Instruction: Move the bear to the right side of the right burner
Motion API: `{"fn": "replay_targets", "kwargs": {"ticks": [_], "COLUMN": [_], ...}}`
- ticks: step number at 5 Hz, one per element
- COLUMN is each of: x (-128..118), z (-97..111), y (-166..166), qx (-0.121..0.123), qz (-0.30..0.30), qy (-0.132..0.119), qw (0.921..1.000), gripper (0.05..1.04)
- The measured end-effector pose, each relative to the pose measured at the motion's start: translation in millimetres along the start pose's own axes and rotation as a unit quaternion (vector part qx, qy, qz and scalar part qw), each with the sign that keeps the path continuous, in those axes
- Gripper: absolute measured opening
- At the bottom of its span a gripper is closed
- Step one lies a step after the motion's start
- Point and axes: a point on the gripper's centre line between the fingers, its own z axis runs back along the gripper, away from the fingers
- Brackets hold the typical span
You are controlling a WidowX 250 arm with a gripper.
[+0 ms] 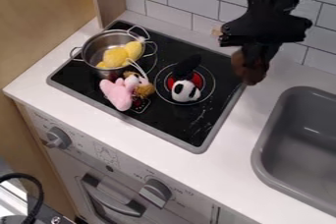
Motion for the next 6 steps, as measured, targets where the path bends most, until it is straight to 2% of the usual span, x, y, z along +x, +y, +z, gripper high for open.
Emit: {"fn": "replay_targets", "kwargs": {"ticks": [2,4,5,6], "x": [-12,-24,-21,-18], "z": [-7,-11,-10,-12], "y": [18,30,30,31], "qx": [0.037,0.021,0.003,-0.007], "qz": [-0.023,-0.023,-0.016,-0.005], "qy": [0.027,0.023,0.016,0.022], "qw": [0.9987,0.9993,0.9997,0.9997], "gripper": [0.112,0.137,0.336,0.626]}}
